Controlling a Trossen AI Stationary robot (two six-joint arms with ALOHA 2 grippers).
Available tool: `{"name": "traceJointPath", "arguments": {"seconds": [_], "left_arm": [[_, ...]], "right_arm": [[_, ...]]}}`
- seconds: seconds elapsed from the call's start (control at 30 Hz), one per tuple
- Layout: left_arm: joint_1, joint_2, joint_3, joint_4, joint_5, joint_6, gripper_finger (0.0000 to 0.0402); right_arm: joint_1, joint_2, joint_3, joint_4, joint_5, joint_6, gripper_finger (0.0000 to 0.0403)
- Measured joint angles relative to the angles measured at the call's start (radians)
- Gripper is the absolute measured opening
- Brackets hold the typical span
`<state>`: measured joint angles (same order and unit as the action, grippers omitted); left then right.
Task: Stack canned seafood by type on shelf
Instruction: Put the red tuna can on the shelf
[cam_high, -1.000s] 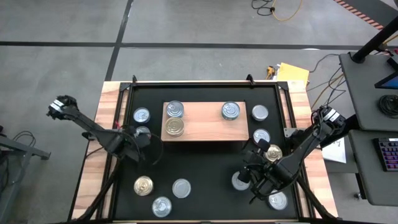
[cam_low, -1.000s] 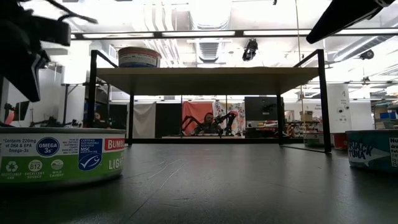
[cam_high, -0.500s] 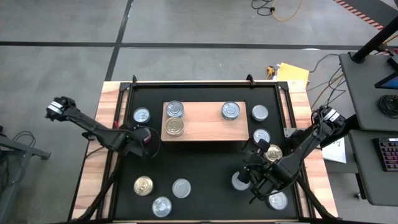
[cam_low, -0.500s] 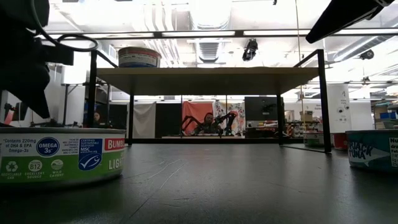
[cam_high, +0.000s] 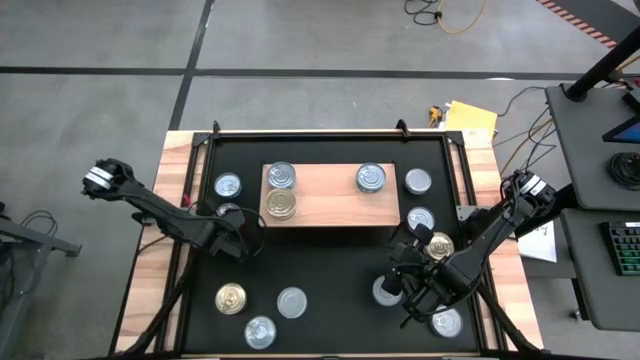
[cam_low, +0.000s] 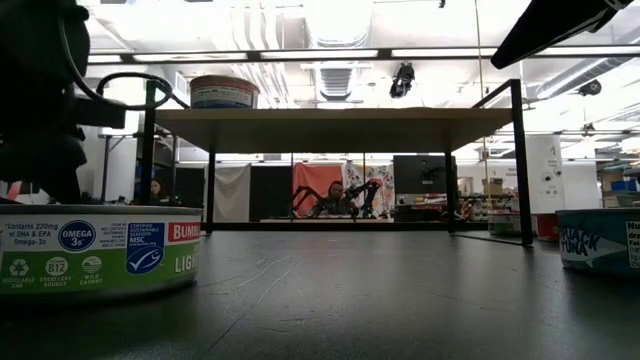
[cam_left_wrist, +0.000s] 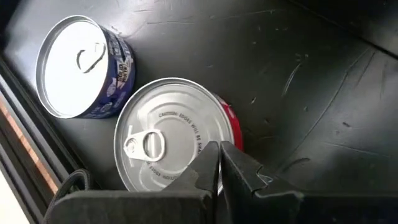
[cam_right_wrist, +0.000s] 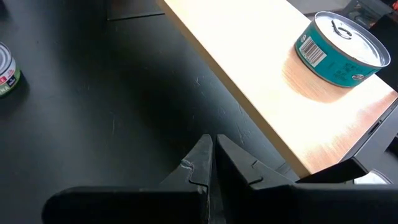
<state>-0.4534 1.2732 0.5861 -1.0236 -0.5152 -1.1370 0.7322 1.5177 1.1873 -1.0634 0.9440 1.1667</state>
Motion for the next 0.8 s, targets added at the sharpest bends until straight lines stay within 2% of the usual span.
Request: {"name": "traceJointPath", "arguments": {"seconds": [0.33, 0.57, 0.8], "left_arm": [[-0.005, 0.047, 0.018, 0.023, 0.063, 0.015, 0.0], [-0.011, 0.031, 0.091, 0.033, 0.13, 0.09, 0.0], [-0.011, 0.032, 0.141, 0.027, 0.125, 0.133, 0.0]], "right_arm": [[0.0, 0.0, -0.001, 0.003, -0.001, 0.0, 0.0013], [0.0, 0.0, -0.002, 0.004, -0.001, 0.0, 0.0013], [0.0, 0.001, -0.006, 0.005, -0.001, 0.0, 0.0013]]}}
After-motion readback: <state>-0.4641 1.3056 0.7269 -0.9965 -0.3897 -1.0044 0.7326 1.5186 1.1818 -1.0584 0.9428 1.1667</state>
